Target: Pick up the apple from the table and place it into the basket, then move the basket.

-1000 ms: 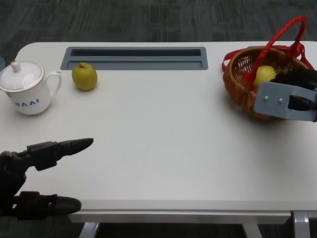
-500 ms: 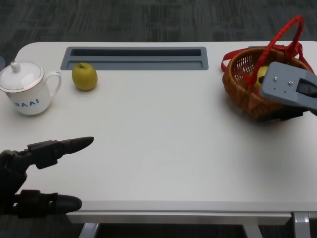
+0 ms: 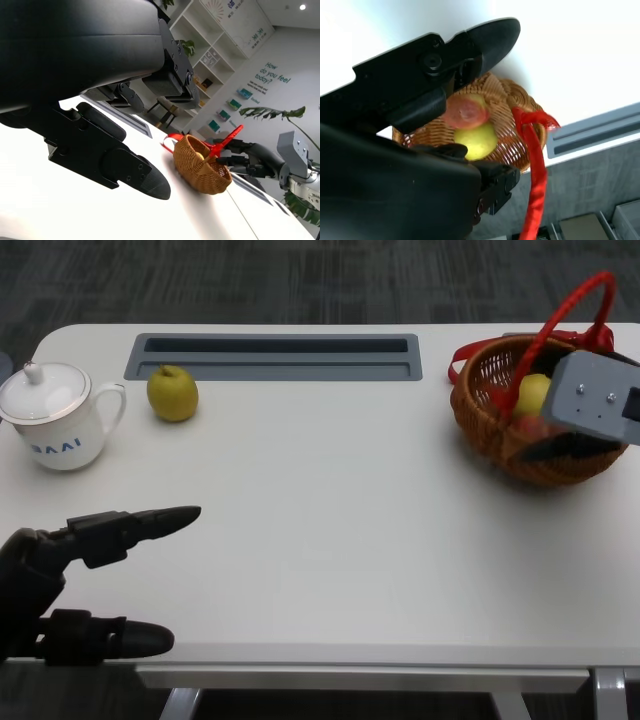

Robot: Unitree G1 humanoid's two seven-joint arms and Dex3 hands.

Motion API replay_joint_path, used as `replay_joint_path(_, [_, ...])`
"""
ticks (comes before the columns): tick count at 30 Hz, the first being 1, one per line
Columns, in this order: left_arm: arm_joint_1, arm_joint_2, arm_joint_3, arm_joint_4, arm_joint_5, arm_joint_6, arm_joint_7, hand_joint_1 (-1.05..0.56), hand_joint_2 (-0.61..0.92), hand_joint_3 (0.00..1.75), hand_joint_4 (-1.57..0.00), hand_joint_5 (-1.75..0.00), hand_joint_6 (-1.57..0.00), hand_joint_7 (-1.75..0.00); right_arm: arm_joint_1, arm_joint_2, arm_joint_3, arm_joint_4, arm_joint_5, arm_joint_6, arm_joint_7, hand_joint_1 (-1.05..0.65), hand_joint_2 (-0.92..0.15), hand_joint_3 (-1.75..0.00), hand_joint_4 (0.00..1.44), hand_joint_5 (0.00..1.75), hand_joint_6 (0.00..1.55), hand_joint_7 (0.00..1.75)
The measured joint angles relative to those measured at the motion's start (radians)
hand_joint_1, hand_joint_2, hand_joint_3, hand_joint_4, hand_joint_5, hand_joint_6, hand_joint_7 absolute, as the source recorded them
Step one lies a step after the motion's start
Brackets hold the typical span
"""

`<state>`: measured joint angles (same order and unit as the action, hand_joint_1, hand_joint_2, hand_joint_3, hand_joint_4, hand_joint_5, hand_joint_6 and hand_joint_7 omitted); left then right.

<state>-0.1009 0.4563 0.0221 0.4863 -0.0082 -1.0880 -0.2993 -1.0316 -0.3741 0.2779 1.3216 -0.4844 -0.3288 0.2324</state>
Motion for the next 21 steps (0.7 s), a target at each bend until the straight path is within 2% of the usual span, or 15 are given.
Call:
replay_joint_path(4, [-0.007, -0.002, -0.001, 0.002, 0.001, 0.002, 0.0, -0.55, 0.74, 0.0, -0.65, -0.01, -0.6, 0.0, 0.005, -0.015, -0.021, -0.011, 0.024, -0.023, 0.014, -0.96, -0.8, 0.0, 0.21, 0.01, 0.22, 0.01])
replay_joint_path(12, [-0.04, -0.012, -0.015, 0.019, 0.001, 0.003, -0.008, -0.55, 0.73, 0.0, -0.65, 0.0, -0.6, 0.0, 0.064, -0.077, -0.047, -0.085, 0.061, -0.126, -0.008, -0.96, -0.84, -0.01, 0.28, 0.02, 0.3, 0.02])
replay_joint_path(21, [-0.062, -0.014, -0.018, 0.043, -0.001, 0.002, -0.018, -0.55, 0.73, 0.0, -0.65, 0.0, -0.6, 0.0, 0.216, -0.121, -0.086, -0.175, 0.109, -0.233, -0.057, -0.86, -0.87, -0.01, 0.4, 0.03, 0.37, 0.02])
